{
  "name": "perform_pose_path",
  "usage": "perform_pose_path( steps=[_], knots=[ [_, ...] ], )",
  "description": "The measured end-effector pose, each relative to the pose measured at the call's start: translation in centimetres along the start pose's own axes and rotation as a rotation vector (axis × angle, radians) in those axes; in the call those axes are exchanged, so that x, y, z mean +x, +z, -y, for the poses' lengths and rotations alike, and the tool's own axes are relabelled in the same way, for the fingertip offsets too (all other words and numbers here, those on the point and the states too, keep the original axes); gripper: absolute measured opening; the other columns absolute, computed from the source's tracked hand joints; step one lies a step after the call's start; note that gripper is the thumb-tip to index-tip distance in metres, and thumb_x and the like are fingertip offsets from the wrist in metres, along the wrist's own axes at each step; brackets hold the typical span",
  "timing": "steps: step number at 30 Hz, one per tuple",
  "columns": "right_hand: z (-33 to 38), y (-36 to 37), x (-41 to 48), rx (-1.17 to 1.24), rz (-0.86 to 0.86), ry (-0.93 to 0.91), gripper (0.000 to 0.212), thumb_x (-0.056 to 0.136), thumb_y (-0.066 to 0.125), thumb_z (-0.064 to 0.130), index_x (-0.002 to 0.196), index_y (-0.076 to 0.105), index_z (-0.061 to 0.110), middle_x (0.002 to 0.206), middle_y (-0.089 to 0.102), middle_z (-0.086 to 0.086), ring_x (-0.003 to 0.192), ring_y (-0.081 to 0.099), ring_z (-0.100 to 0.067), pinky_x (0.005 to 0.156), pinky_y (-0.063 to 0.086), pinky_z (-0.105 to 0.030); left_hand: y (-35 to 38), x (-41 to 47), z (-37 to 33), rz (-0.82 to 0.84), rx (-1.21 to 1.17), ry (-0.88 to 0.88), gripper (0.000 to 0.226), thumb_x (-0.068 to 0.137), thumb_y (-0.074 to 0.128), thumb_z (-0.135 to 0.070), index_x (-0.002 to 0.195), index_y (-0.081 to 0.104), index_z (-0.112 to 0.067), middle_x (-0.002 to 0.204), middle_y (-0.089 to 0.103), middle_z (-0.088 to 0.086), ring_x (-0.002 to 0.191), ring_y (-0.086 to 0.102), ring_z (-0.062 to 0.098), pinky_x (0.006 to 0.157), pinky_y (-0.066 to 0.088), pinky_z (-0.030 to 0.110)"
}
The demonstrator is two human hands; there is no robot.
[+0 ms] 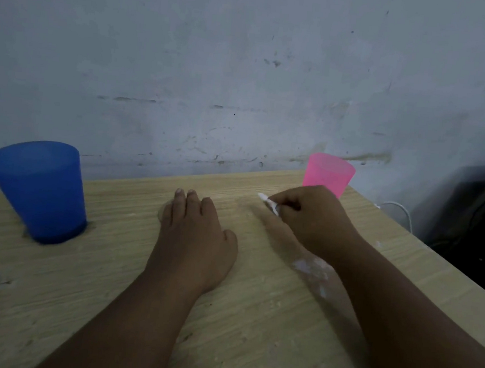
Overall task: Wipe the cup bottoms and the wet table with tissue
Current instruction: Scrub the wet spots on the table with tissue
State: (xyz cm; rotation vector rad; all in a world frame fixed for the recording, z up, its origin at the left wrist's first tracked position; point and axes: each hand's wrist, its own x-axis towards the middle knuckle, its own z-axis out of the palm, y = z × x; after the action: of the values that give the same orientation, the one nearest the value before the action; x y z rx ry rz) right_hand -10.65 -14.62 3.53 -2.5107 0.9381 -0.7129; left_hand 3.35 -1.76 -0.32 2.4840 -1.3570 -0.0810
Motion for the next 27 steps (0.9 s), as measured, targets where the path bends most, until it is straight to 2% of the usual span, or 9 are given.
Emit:
perform_pose_path(
  steps=[3, 6, 8, 11, 15, 19, 23, 26, 27],
  knots=[
    [0.2, 0.8, 1.1, -0.036, -0.052, 0.040, 0.023, 0.093, 0.058, 0.014, 0.101, 0.079, 0.020, 0.066, 0.069, 0.013, 0.046, 0.053, 0.005, 0.050, 0.037, -0.005, -0.1, -0.1, -0.1, 0.009, -0.010, 0.023, 0.065, 0.101, 0.030, -0.038, 0.157, 0.021, -0.006, 0.168, 0.010, 0.016, 0.156, 0.000, 0.030, 0.127, 0.003, 0.044],
    [0.9, 2.3, 2.7, -0.191, -0.006, 0.019, 0.029, 0.095, 0.052, 0.009, 0.109, 0.075, 0.015, 0.109, 0.074, 0.000, 0.096, 0.068, -0.007, 0.081, 0.047, -0.017, -0.1, -0.2, -0.1, 0.004, -0.020, 0.045, 0.065, 0.101, 0.031, -0.039, 0.156, 0.023, -0.007, 0.168, 0.013, 0.015, 0.156, 0.005, 0.029, 0.127, 0.005, 0.043],
    [0.8, 3.9, 3.6, -0.324, 0.082, 0.001, 0.033, 0.094, 0.048, 0.006, 0.112, 0.073, 0.017, 0.123, 0.068, -0.004, 0.110, 0.064, -0.021, 0.092, 0.049, -0.027, -0.1, -0.2, -0.1, -0.006, -0.011, 0.054, 0.065, 0.100, 0.031, -0.039, 0.156, 0.025, -0.007, 0.168, 0.015, 0.015, 0.156, 0.007, 0.029, 0.126, 0.007, 0.044],
    [0.8, 5.8, 4.1, -0.414, 0.069, -0.063, 0.030, 0.090, 0.045, 0.005, 0.097, 0.072, 0.016, 0.119, 0.070, -0.004, 0.106, 0.063, -0.024, 0.087, 0.053, -0.034, -0.2, -0.3, 0.0, -0.021, 0.008, 0.054, 0.064, 0.100, 0.031, -0.040, 0.156, 0.026, -0.008, 0.168, 0.016, 0.014, 0.156, 0.007, 0.029, 0.126, 0.006, 0.043],
    [1.4, 6.3, 3.9, -0.440, 0.097, -0.166, 0.036, 0.092, 0.047, 0.004, 0.119, 0.068, 0.016, 0.129, 0.064, 0.001, 0.117, 0.056, -0.022, 0.093, 0.045, -0.030, -0.2, -0.2, -0.1, -0.036, 0.021, 0.051, 0.064, 0.100, 0.032, -0.040, 0.156, 0.026, -0.009, 0.168, 0.015, 0.014, 0.156, 0.005, 0.029, 0.126, 0.006, 0.044],
    [1.3, 5.6, 2.5, -0.307, 0.119, -0.317, 0.040, 0.080, 0.055, -0.001, 0.105, 0.074, 0.023, 0.122, 0.070, 0.002, 0.113, 0.062, -0.017, 0.092, 0.051, -0.030, -0.1, -0.1, 0.1, -0.032, 0.011, 0.050, 0.066, 0.101, 0.032, -0.041, 0.158, 0.021, -0.009, 0.168, 0.013, 0.013, 0.156, 0.001, 0.029, 0.126, 0.006, 0.045],
    [0.9, 3.9, 1.0, -0.233, 0.190, -0.396, 0.033, 0.088, 0.059, 0.007, 0.110, 0.075, 0.026, 0.121, 0.069, 0.008, 0.111, 0.064, -0.007, 0.095, 0.050, -0.024, -0.1, -0.2, 0.3, -0.034, 0.005, 0.053, 0.066, 0.100, 0.033, -0.040, 0.158, 0.020, -0.010, 0.169, 0.009, 0.013, 0.156, -0.004, 0.029, 0.126, 0.004, 0.044],
    [0.6, 1.9, 0.5, -0.108, 0.179, -0.217, 0.026, 0.090, 0.063, 0.012, 0.108, 0.076, 0.025, 0.112, 0.072, 0.011, 0.100, 0.064, 0.003, 0.089, 0.047, -0.008, -0.1, -0.2, 0.2, -0.028, 0.003, 0.054, 0.066, 0.100, 0.032, -0.039, 0.158, 0.019, -0.010, 0.169, 0.007, 0.013, 0.156, -0.006, 0.029, 0.126, 0.003, 0.045],
    [0.5, 1.6, 0.5, -0.050, 0.142, -0.115, 0.024, 0.089, 0.064, 0.013, 0.106, 0.077, 0.025, 0.106, 0.075, 0.009, 0.091, 0.066, 0.002, 0.084, 0.051, -0.012, -0.1, -0.2, 0.1, -0.023, -0.002, 0.052, 0.066, 0.100, 0.032, -0.039, 0.158, 0.019, -0.010, 0.169, 0.007, 0.013, 0.156, -0.006, 0.029, 0.126, 0.002, 0.045]
  ],
)
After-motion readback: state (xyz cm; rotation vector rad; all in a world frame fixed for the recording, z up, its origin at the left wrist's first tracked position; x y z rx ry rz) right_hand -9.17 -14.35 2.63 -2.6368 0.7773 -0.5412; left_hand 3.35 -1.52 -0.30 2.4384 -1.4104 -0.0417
